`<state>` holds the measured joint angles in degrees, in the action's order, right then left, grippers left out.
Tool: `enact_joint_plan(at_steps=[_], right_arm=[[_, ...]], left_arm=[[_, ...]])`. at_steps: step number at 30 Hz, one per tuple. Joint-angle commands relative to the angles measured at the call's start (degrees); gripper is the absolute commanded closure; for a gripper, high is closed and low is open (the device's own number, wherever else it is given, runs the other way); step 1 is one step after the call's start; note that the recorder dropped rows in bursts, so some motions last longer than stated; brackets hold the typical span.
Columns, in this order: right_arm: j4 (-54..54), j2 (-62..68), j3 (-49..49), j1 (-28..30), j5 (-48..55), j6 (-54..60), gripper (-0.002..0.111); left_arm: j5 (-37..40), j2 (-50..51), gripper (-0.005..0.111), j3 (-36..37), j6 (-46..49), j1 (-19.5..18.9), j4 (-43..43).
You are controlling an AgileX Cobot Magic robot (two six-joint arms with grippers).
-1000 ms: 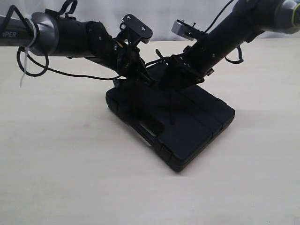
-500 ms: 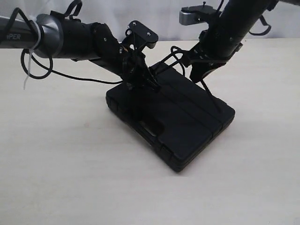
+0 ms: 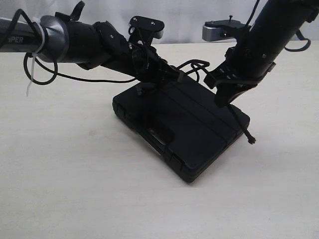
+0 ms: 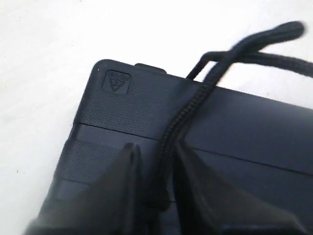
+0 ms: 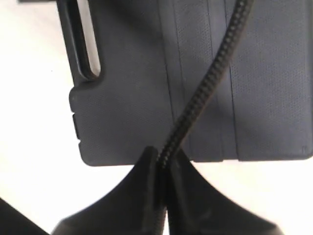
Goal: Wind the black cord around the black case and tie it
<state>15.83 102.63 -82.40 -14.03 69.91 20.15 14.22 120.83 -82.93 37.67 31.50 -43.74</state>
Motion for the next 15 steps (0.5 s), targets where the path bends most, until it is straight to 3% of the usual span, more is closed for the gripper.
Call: enact_joint_plan(at_steps=[1, 7, 15], right_arm=[[2.2, -2.5, 0.5, -0.1, 0.1, 1.7, 0.104], [-2.1, -5.9, 0.5, -0.1, 0.1, 1.0, 0.104], [-27.5, -10.5, 0.5, 0.0, 0.1, -14.6, 0.104]], left_arm=[[-1.3, 0.0, 0.103, -0.1, 0.7, 1.2, 0.1], [-2.7, 0.7, 0.107, -0.1, 0.8, 1.2, -0.9], [6.6, 0.7, 0.107, -0.1, 4.7, 1.2, 0.1]])
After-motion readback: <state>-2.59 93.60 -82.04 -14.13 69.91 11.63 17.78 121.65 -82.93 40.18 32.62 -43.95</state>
